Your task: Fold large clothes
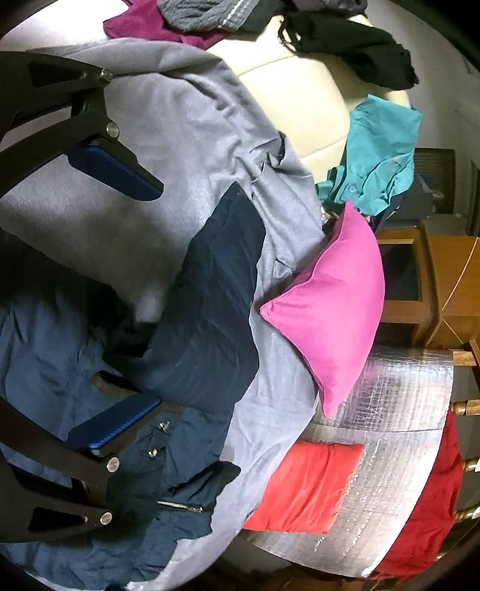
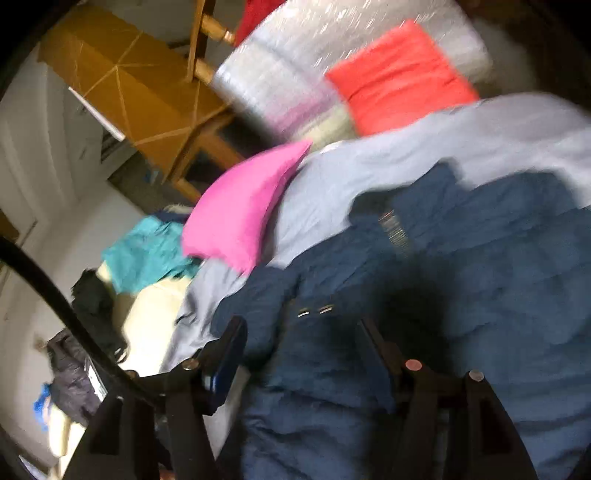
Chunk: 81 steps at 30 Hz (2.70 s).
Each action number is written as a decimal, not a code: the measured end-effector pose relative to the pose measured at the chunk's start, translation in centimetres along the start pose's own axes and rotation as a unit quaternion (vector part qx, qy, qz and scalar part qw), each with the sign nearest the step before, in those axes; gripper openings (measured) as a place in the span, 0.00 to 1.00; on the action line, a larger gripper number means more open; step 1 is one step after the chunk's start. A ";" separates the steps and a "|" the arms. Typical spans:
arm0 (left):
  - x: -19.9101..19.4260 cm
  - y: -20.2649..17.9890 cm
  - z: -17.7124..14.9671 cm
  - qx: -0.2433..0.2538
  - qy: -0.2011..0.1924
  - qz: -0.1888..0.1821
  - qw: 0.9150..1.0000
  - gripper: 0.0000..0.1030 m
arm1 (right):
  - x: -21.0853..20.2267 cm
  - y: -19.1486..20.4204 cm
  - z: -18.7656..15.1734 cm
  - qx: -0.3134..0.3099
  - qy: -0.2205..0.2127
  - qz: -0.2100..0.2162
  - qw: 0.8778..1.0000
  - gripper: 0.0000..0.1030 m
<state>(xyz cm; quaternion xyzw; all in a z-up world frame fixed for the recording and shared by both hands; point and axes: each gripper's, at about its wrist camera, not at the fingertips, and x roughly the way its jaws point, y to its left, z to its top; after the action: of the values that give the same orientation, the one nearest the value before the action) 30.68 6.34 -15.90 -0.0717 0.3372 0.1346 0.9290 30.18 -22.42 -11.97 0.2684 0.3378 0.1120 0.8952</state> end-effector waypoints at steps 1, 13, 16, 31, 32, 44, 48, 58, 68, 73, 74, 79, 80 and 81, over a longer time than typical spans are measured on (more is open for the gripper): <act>0.1 0.0 0.1 -0.001 0.001 -0.005 1.000 1.00 | -1.9 -1.1 -0.1 0.001 -0.016 -0.038 0.999 0.64; 4.8 5.9 1.8 -0.087 0.048 0.038 0.994 1.00 | -2.1 -18.1 0.9 0.067 0.005 -0.246 0.967 0.51; 6.4 8.0 2.1 -0.127 0.070 0.026 0.989 1.00 | -0.1 -16.7 0.8 0.030 0.023 -0.273 0.961 0.38; 15.4 14.2 3.2 -0.294 0.140 -0.110 0.939 1.00 | -3.9 -11.7 0.4 -0.044 -0.057 -0.331 0.941 0.57; 16.0 14.2 3.5 -0.297 0.144 -0.121 0.936 0.97 | -4.4 -11.2 0.5 -0.047 -0.075 -0.329 0.940 0.59; 20.6 13.7 4.9 -0.311 0.153 -0.158 0.925 0.20 | -5.4 -8.8 -0.5 -0.045 -0.114 -0.301 0.946 0.65; 18.4 12.7 6.3 -0.285 0.123 -0.155 0.938 0.11 | -5.9 -9.4 -0.3 -0.039 -0.127 -0.299 0.945 0.65; 0.5 -0.5 10.6 -0.034 -0.043 -0.265 0.963 0.09 | -9.0 -10.6 0.0 0.019 -0.156 -0.283 0.946 0.65; -0.5 -17.2 0.0 0.182 0.088 -0.365 0.909 0.32 | -10.7 -13.4 0.5 0.069 -0.157 -0.286 0.943 0.65; 3.0 -15.1 -3.0 0.122 0.259 -0.382 0.879 0.36 | -10.2 -14.2 0.6 0.089 -0.137 -0.267 0.950 0.65; 2.9 -13.8 -2.9 0.103 0.272 -0.382 0.877 0.49 | -10.0 -14.0 0.6 0.086 -0.132 -0.260 0.953 0.65; 0.6 -6.2 0.5 0.035 0.214 -0.387 0.896 0.70 | -8.6 -11.0 0.2 0.038 -0.110 -0.210 0.971 0.69; 0.7 -4.2 1.3 0.011 0.187 -0.372 0.909 0.73 | -8.0 -10.2 0.0 0.026 -0.101 -0.197 0.975 0.70; 0.8 -2.8 1.4 -0.003 0.173 -0.355 0.919 0.73 | -7.2 -9.0 -0.2 0.006 -0.090 -0.182 0.979 0.72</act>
<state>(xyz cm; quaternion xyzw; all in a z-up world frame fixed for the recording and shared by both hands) 33.00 4.10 -15.20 -0.2112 0.4447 -0.2176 0.8428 24.85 -32.63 -13.17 0.2171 0.2999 -0.0790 0.9256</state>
